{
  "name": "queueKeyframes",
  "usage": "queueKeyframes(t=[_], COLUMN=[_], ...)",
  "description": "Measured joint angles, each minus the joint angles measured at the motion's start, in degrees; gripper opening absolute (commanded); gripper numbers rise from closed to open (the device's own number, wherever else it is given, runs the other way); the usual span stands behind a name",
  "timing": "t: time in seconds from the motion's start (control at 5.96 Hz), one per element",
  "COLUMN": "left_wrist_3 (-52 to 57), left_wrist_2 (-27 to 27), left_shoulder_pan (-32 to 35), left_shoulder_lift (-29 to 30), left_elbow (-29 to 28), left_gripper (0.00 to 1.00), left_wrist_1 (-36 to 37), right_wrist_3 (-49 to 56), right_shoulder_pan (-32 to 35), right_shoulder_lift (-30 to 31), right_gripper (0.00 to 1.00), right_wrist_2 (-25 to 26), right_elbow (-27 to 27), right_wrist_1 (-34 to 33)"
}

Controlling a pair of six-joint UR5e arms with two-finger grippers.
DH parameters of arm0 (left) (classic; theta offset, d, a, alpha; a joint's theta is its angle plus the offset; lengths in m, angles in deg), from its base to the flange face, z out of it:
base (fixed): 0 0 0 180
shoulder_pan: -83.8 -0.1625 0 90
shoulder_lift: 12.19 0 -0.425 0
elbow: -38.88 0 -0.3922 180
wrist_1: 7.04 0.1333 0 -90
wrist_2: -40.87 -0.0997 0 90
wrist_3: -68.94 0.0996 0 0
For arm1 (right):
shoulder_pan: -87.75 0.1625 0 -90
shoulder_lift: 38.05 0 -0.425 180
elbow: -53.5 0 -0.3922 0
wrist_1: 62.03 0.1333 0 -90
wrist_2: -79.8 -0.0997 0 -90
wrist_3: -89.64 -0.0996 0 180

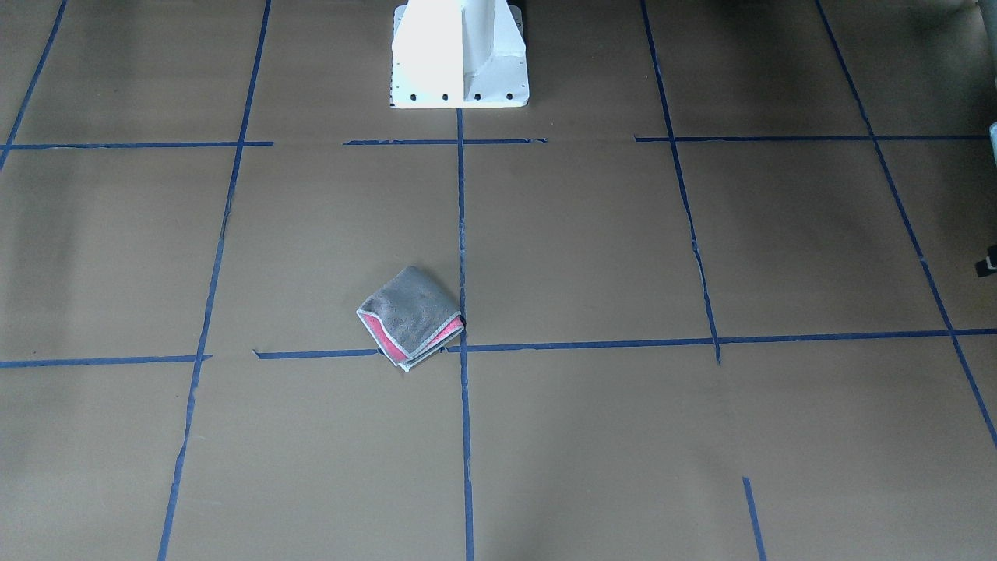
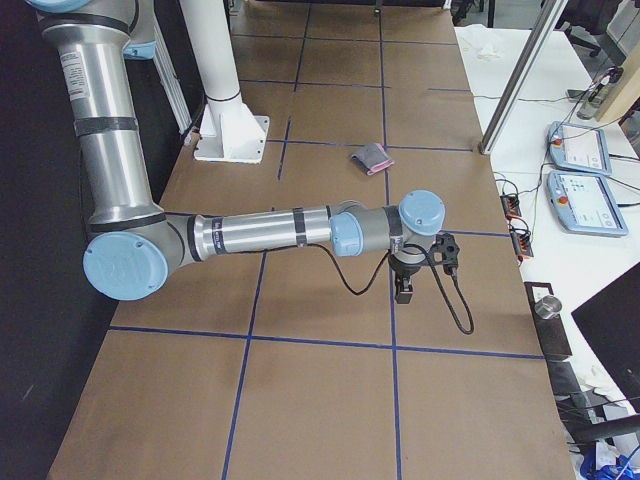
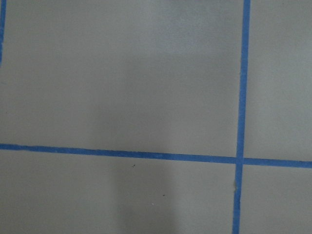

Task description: Fold towel twice with both arms

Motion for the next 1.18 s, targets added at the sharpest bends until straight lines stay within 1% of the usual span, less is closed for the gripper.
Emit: queueKeyframes(t=[0.17, 0.34, 0.5, 0.67, 0.84, 1.01, 1.18], left_wrist_3=[5.0, 7.8, 8.7, 8.9, 9.2, 10.6, 12.0], left_wrist_2=[0.0, 0.0, 0.0, -0.1, -0.1, -0.1, 0.0], left_shoulder_pan=[3.1, 6.0, 8.2, 9.3, 9.9, 10.2, 10.3], left_shoulder_lift=[-0.1, -0.1, -0.1, -0.1, -1.7, -4.9, -7.1], left_elbow=[-2.6, -3.5, -2.6, 0.3, 4.2, 7.1, 8.4], left_gripper=[1.00, 1.00, 1.00, 1.00, 1.00, 1.00, 1.00], left_wrist_1=[-0.1, 0.4, 1.4, 4.1, 7.7, 9.3, 9.6], right_wrist_3=[6.5, 10.5, 11.9, 11.9, 11.6, 11.7, 12.0], right_shoulder_pan=[2.4, 4.9, 7.0, 8.4, 8.9, 9.0, 9.1], right_shoulder_lift=[0.2, 0.7, 2.7, 5.7, 8.6, 11.5, 13.3], right_gripper=[1.00, 1.00, 1.00, 1.00, 1.00, 1.00, 1.00], right_wrist_2=[0.7, 1.7, 2.4, 2.8, 2.9, 2.7, 2.6], right_elbow=[-0.3, -0.3, 0.2, 1.8, 3.6, 4.8, 5.1], right_wrist_1=[-3.6, -6.0, -6.7, -6.6, -6.6, -6.5, -6.5])
